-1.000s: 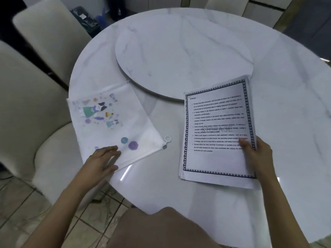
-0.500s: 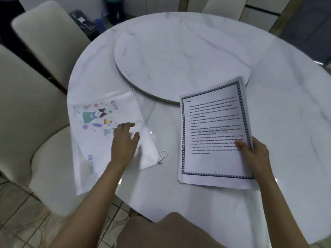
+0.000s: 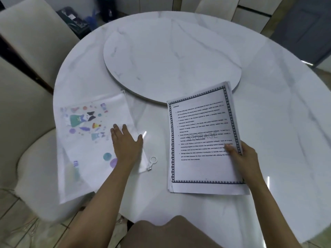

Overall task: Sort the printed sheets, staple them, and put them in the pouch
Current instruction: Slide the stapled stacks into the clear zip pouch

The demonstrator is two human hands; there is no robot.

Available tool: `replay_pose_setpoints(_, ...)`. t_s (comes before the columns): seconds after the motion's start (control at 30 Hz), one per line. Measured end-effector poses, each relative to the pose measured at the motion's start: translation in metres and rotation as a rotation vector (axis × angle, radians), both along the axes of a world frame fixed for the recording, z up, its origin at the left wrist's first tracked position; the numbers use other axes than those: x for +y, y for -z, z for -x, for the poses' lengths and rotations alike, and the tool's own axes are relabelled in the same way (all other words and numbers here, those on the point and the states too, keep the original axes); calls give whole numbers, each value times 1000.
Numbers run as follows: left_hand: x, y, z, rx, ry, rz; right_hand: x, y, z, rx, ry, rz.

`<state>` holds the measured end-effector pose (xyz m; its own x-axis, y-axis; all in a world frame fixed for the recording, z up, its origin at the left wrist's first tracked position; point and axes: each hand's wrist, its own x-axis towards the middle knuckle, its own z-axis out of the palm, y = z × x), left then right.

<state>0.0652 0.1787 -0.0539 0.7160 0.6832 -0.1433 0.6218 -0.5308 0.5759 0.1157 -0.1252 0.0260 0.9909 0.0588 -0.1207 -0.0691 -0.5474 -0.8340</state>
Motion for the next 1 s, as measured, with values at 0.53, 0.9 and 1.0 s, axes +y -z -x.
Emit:
replay_pose_setpoints(0.53, -2, -11, 25, 192, 90, -95, 0, 1, -3, -28, -15, -91)
replay_pose_setpoints(0.9, -17, -26, 57, -32, 81, -126, 8, -1, 1, -31, -15, -180)
replay_pose_setpoints(1.0, -21, -31, 67, -102, 36, -85, 18, -1, 4, -45, 48, -249)
